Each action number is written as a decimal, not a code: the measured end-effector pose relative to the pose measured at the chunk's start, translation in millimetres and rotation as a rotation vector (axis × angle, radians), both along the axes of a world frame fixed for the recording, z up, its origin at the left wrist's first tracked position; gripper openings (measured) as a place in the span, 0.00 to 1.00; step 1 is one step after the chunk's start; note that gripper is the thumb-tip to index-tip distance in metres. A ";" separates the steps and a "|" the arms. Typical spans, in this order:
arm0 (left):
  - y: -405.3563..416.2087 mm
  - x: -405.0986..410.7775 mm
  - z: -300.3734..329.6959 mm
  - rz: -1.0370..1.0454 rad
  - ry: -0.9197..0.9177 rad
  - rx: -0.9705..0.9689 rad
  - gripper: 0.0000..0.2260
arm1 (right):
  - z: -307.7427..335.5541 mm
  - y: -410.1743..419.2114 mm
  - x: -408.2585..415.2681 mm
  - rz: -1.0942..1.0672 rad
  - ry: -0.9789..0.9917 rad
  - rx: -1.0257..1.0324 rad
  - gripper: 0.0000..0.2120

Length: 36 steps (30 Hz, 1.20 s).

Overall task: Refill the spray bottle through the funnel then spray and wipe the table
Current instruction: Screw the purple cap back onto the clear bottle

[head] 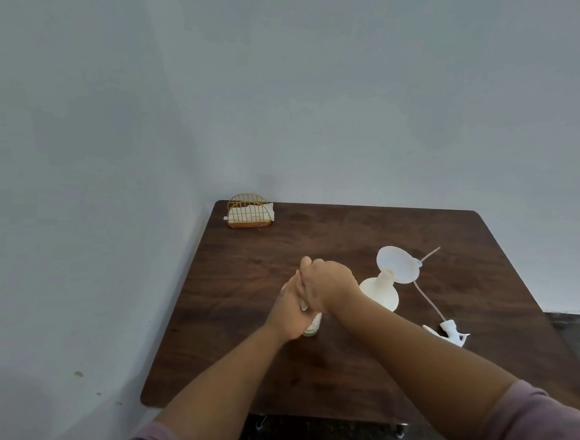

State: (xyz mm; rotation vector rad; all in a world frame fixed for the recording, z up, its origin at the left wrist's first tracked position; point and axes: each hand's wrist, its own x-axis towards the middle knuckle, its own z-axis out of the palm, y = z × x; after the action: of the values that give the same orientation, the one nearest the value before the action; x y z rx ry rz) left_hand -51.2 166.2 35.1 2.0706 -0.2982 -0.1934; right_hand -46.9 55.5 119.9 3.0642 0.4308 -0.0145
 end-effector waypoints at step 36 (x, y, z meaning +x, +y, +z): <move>-0.4 4.4 9.8 -0.014 0.109 -0.052 0.18 | -7.2 -11.5 5.0 -0.023 -0.005 0.191 0.16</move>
State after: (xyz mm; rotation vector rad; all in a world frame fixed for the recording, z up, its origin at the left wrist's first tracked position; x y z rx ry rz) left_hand -46.8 165.8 44.9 1.9985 -0.2487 -0.3032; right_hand -41.9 44.0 112.7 3.2555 0.4197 0.0348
